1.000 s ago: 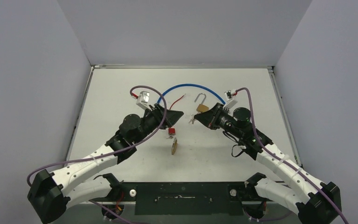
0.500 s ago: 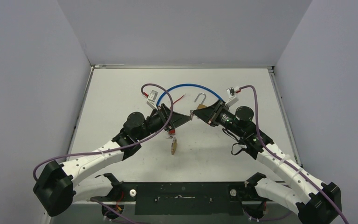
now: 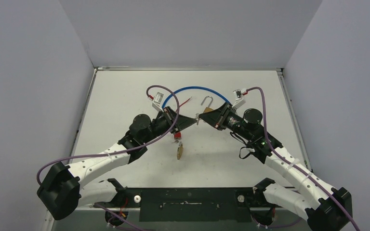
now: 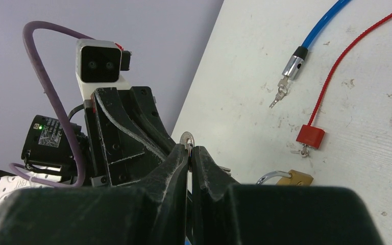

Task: Unlock with the key

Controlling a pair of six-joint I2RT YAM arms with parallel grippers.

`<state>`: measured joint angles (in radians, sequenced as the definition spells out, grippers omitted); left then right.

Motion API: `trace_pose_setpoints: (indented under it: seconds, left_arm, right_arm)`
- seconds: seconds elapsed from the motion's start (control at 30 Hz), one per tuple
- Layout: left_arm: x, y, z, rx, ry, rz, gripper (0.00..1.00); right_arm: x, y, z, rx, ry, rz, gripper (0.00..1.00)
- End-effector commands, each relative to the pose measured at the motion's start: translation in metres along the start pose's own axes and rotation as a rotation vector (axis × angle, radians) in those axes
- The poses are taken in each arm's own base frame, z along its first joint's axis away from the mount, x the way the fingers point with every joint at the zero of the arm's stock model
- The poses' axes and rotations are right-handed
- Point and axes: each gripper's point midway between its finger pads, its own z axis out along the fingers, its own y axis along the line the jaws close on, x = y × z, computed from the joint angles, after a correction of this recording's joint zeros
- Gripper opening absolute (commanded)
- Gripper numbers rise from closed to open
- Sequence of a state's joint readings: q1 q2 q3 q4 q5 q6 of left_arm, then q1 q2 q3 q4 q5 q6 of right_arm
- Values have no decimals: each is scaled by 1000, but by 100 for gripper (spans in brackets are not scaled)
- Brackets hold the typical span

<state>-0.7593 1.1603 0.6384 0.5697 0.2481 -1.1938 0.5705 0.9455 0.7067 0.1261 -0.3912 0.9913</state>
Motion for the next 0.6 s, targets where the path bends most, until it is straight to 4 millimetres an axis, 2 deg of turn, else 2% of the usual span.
trace_pose_setpoints:
  seconds: [0.0,0.1,0.17,0.27,0.3,0.43,0.5,0.57]
  left_arm:
    - [-17,-26,1,83,-45,36,10]
    - [-16,-26,1,87,-40,39,10]
    - [-16,-28,1,99,-36,47,1]
    - [-15,-32,0,114,-27,78,0]
    - [-15,-34,0,120,-23,96,0]
    - [-9,-41,-4,136,47,220,0]
    - [2,-41,-8,135,142,320,0]
    - [11,-34,-12,109,230,448,0]
  right_arm:
    - [-17,30,-3,-95,-36,-60,0]
    - [-16,30,-4,-98,-33,-61,0]
    - [-16,30,-3,-98,-31,-61,0]
    - [-15,31,-4,-96,-24,-63,0]
    - [-14,29,-4,-88,-17,-67,4]
    - [-19,26,-9,-45,-11,-154,61]
    - [-23,35,-15,-70,-10,-234,75]
    - [-20,40,-18,-87,31,-323,78]
